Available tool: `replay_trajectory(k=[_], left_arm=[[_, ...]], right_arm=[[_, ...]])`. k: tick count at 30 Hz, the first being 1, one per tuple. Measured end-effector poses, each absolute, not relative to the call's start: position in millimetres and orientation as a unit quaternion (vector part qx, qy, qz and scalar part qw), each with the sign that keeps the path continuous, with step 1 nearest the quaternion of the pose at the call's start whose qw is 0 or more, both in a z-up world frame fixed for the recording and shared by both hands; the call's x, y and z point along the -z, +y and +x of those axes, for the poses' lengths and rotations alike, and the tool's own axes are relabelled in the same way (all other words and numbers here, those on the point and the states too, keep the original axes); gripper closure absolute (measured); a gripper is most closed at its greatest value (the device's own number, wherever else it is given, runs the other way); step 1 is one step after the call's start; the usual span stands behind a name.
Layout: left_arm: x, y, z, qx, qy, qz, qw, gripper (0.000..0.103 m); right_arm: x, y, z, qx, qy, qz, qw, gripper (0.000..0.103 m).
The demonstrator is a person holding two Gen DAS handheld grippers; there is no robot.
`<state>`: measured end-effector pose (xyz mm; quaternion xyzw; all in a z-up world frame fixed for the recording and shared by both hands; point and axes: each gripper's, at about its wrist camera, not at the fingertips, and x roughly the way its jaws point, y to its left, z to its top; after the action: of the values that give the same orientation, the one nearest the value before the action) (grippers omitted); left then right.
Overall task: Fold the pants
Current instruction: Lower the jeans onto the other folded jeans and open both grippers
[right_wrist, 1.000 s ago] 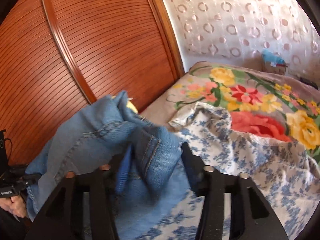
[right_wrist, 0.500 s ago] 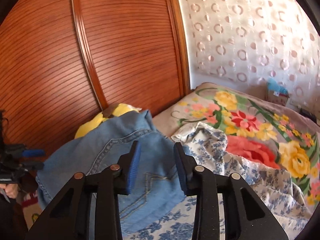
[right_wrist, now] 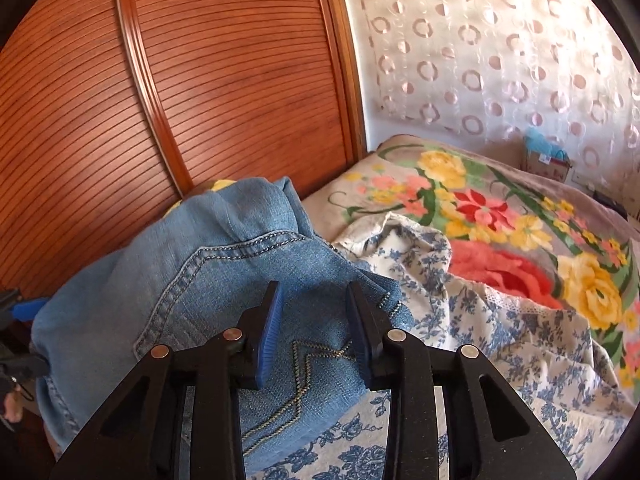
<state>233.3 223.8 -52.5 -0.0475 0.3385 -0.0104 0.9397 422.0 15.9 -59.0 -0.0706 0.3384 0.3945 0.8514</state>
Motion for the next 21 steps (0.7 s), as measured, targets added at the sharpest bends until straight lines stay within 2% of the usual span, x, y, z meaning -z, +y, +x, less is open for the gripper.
replay_trajectory(k=[9,14,21], left_arm=[[62.4,224.0,236.5,0.003,0.349,-0.049,0.936,0.035],[66.1,222.6,235.6,0.001,0.35,-0.051,0.935,0.035],[69.2,223.1,233.6,-0.002,0.345,-0.059,0.937,0.035]], right_arm=[[37.1,31.6,411.7,-0.426,0.313,-0.066,0.846,0.074],[30.5,57.6,411.0,-0.442,0.304,-0.082,0.84,0.079],[48.0,91.1,435.1,-0.411,0.354,-0.115,0.832,0.085]])
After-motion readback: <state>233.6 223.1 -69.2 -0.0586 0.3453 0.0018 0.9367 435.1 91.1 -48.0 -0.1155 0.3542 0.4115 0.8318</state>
